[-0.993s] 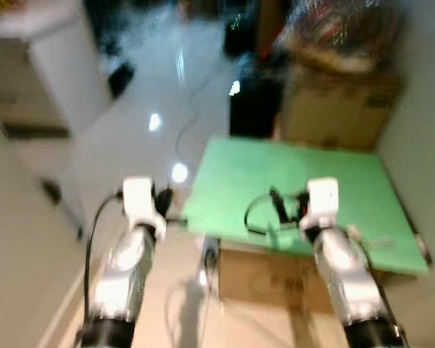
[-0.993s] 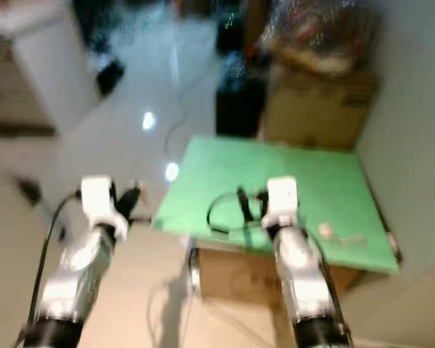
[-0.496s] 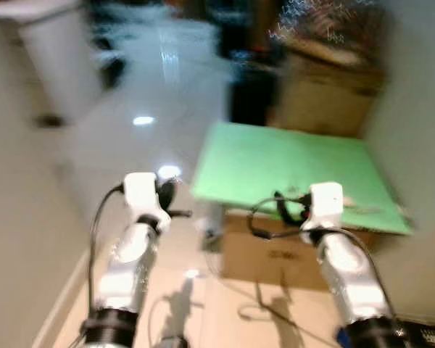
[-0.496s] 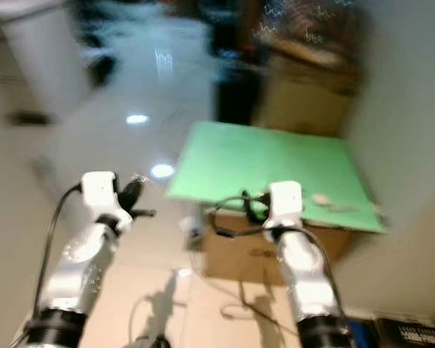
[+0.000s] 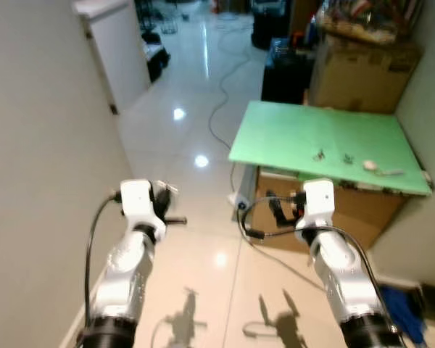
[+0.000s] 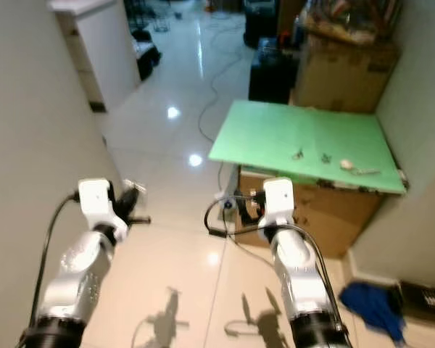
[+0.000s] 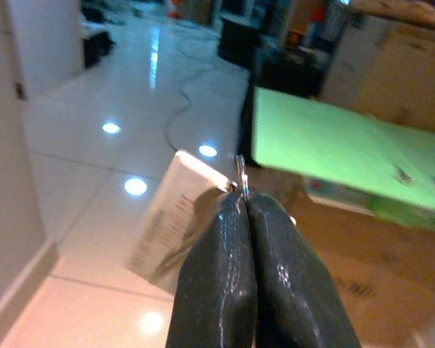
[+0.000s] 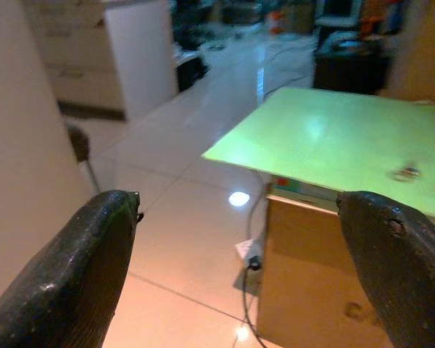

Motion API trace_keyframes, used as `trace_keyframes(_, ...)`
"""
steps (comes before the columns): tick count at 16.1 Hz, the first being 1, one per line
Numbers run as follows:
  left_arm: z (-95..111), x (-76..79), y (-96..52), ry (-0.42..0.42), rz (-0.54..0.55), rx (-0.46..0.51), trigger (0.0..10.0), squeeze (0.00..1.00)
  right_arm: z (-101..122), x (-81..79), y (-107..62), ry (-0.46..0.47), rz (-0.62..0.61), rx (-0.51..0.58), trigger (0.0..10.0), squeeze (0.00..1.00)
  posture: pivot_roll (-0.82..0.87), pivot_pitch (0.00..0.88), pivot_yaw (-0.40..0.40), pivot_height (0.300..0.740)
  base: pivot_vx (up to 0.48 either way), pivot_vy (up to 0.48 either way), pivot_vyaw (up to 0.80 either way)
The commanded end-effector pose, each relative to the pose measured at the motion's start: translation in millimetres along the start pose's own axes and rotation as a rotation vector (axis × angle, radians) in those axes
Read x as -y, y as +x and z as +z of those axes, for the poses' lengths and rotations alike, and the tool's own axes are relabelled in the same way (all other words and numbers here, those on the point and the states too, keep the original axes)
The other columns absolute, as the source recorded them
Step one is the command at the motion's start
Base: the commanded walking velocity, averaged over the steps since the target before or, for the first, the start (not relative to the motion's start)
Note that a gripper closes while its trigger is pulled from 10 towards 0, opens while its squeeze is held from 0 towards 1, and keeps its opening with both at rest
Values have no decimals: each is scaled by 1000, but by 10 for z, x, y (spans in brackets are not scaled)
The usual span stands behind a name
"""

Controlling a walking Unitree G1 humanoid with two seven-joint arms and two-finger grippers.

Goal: Hang keys on a hook

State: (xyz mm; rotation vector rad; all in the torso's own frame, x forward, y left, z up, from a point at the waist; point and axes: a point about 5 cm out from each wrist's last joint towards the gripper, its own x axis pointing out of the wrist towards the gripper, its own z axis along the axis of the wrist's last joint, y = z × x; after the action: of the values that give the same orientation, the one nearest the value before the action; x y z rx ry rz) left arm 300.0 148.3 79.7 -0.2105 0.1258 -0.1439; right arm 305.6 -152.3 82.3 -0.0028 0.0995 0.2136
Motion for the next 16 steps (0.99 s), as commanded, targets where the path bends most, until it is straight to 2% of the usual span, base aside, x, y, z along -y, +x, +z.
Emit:
trace_keyframes(1, 89, 7, 28, 12, -4, 32, 10000, 0, 46, 25, 28, 15, -8, 10, 10000, 0, -151, 0, 25, 740, -311, 0, 0)
trace_keyframes(6, 82, 4, 16, 13, 4, 34, 10000, 0, 44, 21, 43, 16, -3, 5, 10000, 0, -143, 0, 19, 740, -308, 0, 0)
trace_keyframes(8, 87, -15, 10, 9, 22, 44, 10000, 0, 36, 9, 44, 8, 5, -1, 10000, 0, -141, 0, 18, 740, -146, 0, 772)
trace_keyframes(11, 91, -109, -41, 48, 69, 39, 10000, 0, 22, -15, 52, 8, 18, -7, 10000, 0, -120, 0, 14, 740, 0, 0, 700)
trace_keyframes(12, 51, -235, -102, 62, 135, 24, 10000, 0, 24, -46, 83, 11, 33, -6, 10000, 0, -108, 0, 13, 740, 0, 0, 663)
trace_keyframes(14, -2, -294, -87, 79, 203, -9, 10000, 0, 89, -102, 150, 19, 61, 18, 10000, 0, -89, 0, 22, 740, 0, 0, 637)
trace_keyframes(16, 89, -255, -53, 141, 182, 28, 10000, 0, 116, -117, 201, 34, 62, 26, 10000, 0, -75, 0, 20, 740, 0, 0, 606)
